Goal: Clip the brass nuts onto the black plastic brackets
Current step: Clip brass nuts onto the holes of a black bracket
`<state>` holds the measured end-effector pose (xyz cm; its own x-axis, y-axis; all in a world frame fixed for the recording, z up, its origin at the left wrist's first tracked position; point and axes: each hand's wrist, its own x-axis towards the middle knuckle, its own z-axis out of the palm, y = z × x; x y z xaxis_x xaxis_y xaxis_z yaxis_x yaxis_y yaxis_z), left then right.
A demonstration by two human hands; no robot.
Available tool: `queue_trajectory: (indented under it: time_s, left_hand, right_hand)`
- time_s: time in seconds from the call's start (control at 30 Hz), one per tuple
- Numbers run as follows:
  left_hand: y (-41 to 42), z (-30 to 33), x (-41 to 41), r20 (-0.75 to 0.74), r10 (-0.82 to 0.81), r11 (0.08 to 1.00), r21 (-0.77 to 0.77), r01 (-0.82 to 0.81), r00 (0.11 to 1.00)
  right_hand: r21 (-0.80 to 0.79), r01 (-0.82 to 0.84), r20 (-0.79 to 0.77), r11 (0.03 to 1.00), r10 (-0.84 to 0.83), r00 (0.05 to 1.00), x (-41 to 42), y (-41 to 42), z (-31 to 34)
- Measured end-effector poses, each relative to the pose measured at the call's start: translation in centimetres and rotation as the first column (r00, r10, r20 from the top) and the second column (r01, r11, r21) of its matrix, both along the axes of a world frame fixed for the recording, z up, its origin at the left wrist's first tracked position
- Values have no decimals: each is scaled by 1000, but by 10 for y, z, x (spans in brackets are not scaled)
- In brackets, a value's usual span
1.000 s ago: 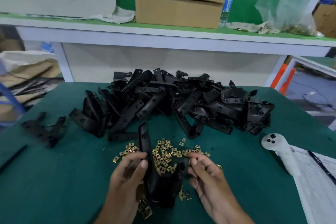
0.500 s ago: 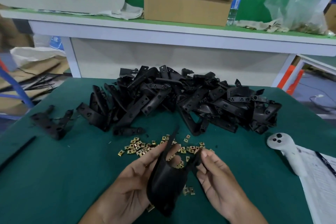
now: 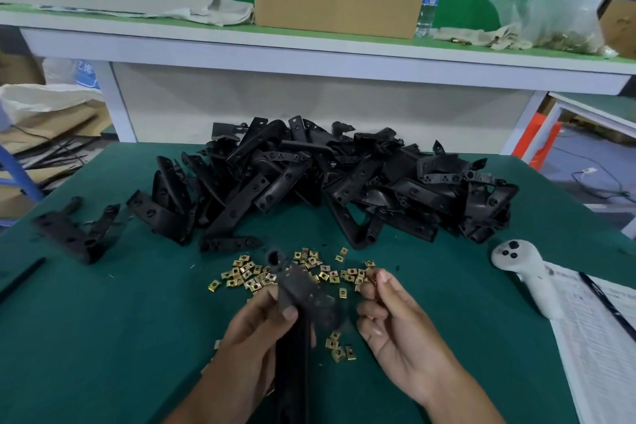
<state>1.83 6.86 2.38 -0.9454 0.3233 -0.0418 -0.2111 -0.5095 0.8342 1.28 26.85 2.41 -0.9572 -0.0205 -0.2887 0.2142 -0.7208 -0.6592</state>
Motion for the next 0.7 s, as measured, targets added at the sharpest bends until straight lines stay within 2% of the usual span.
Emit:
queue_trajectory:
  time_s: [0.07,0.1,0.23,0.33,0.53,0.7]
  left_hand:
    - [-1,-4,-3,103,-35,995,97,25,994]
    - [-1,-4,-3,110,-53,995,87,44,993]
    - [0,-2,1,86,-74,997,-29,77,994]
    - [-1,2,0,-2,-152,983,-105,150,988]
    - [8,3,5,64,-54,987,-148,63,996]
    - [7,5,6,47,-60,984,-163,67,997]
  right_hand:
    - [8,5,6,1000,-5,1000,0,0,1]
    - [22,5,10,1000,-6,1000,0,0,2]
    - [101,-9,18,995,7,1000,2,0,4]
    - [178,-15,5,984,14,1000,3,-1,4]
    - [248,4,-61,969,11,998,1,-2,0]
    - [361,-25,-129,932,77,989,3,-1,-5]
